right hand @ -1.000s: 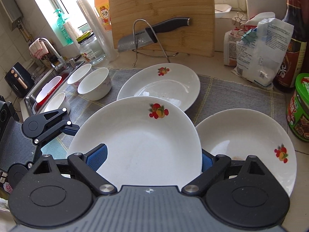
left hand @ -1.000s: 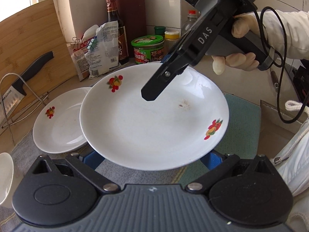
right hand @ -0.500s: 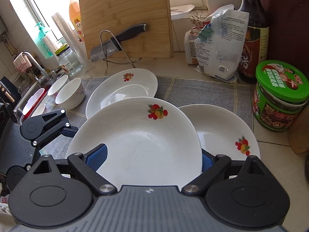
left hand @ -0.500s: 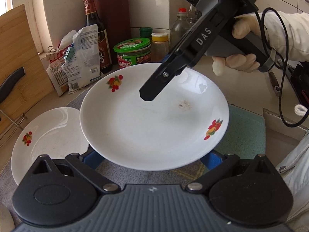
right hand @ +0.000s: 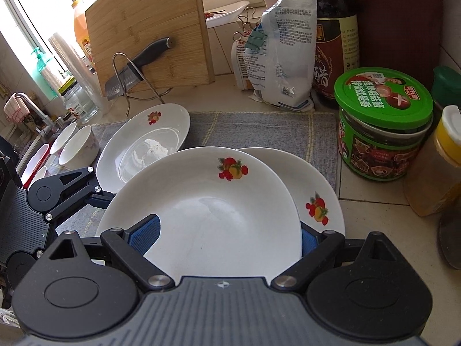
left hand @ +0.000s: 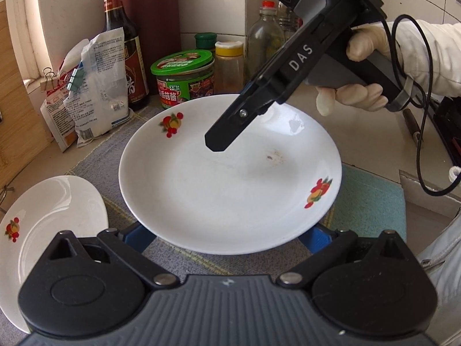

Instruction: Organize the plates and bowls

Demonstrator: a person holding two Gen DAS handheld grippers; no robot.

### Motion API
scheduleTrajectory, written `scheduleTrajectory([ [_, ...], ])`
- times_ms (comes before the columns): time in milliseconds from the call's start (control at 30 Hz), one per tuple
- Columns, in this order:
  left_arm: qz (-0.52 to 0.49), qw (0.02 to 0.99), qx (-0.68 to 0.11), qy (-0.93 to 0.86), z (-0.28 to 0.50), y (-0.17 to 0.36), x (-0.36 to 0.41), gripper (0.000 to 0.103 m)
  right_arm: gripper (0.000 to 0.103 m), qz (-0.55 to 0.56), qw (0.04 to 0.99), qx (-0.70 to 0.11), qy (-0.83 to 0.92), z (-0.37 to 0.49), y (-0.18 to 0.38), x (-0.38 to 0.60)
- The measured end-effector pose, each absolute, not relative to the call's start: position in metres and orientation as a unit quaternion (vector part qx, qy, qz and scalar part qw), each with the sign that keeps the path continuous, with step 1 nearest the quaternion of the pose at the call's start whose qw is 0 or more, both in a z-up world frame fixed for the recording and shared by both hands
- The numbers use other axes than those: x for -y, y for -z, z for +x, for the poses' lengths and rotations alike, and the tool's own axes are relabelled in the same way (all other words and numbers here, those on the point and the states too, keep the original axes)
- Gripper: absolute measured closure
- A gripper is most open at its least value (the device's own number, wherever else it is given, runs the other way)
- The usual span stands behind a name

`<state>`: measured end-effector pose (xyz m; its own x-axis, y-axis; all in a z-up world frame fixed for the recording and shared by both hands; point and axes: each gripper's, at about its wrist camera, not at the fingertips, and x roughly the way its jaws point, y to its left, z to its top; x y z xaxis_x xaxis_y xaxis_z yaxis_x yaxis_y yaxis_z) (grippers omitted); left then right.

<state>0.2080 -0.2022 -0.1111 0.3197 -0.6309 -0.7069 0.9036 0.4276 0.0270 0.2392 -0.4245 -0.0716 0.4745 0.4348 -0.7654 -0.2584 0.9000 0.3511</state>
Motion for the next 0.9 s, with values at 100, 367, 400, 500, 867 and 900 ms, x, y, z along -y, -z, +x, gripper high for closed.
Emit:
scheduleTrajectory([
  [100, 0.214, 0.783, -0.32, 0.49, 0.212, 0.112, 0.206, 0.001, 0.006, 0.098, 0.852, -0.473, -0.201, 0.241, 0.075, 0.429],
  [367, 0.217, 0.779, -0.33, 0.486, 0.22, 0.115, 0.213, 0.001, 0.006, 0.104, 0.851, -0.476, -0.198, 0.247, 0.081, 0.436],
  [400, 0.217, 0.779, -0.33, 0.486, 0.221, 0.116, 0.214, 0.001, 0.006, 0.103, 0.85, -0.477, -0.197, 0.248, 0.082, 0.436],
  [500, 0.219, 0.778, -0.333, 0.485, 0.222, 0.116, 0.215, 0.001, 0.006, 0.106, 0.849, -0.478, -0.197, 0.249, 0.084, 0.438],
  [867, 0.221, 0.775, -0.342, 0.484, 0.226, 0.118, 0.218, 0.001, 0.006, 0.115, 0.845, -0.483, -0.197, 0.25, 0.088, 0.44],
  [900, 0.222, 0.774, -0.342, 0.484, 0.226, 0.118, 0.218, 0.001, 0.006, 0.115, 0.845, -0.484, -0.197, 0.25, 0.089, 0.44],
])
